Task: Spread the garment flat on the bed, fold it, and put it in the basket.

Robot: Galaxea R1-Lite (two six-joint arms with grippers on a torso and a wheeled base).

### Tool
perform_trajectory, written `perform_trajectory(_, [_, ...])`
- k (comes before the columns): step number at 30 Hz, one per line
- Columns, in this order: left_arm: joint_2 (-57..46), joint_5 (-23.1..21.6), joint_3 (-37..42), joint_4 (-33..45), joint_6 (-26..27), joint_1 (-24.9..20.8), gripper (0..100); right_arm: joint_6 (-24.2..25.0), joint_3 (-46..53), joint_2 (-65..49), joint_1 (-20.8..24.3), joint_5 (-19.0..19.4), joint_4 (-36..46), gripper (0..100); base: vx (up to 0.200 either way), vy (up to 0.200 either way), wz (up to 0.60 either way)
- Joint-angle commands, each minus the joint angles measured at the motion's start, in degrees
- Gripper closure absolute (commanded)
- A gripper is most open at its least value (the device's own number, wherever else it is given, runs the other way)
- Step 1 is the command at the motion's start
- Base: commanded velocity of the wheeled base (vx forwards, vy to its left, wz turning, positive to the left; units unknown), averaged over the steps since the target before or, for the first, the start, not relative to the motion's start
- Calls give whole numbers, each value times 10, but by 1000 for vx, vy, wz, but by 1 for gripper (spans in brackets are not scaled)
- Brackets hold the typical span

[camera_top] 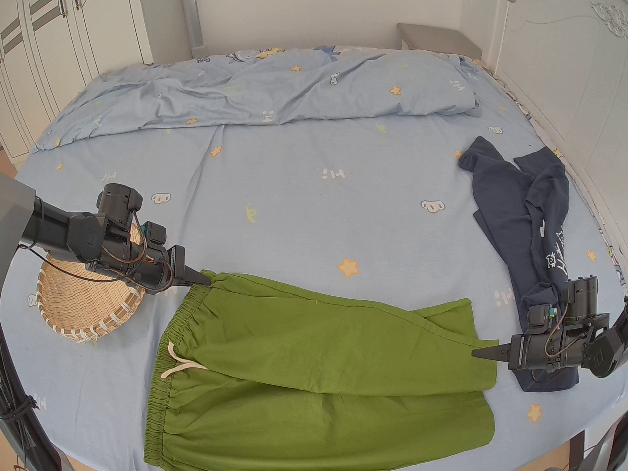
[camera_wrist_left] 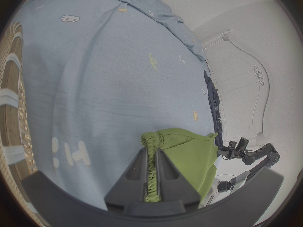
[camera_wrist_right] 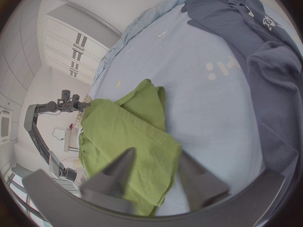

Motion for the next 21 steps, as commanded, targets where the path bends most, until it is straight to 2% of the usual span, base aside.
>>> perform_trajectory(1, [1,0,1,0,0,-1,100,-1,0,3,-4,1,0,100,0,0,0])
perform_trajectory(11, [-2,0,3,0,1,-1,100,-1,5,-13,-12,-1,-13,100,0,0,0])
perform_trajectory(16, [-22,-1,8,0,0,3,100,1,-16,-72,8,-39,-9,100,0,0,0])
perform_trajectory(21, [-26,-2,14,-3,0,4,100,29,-87,-92,60,-98,19,100,0,0,0])
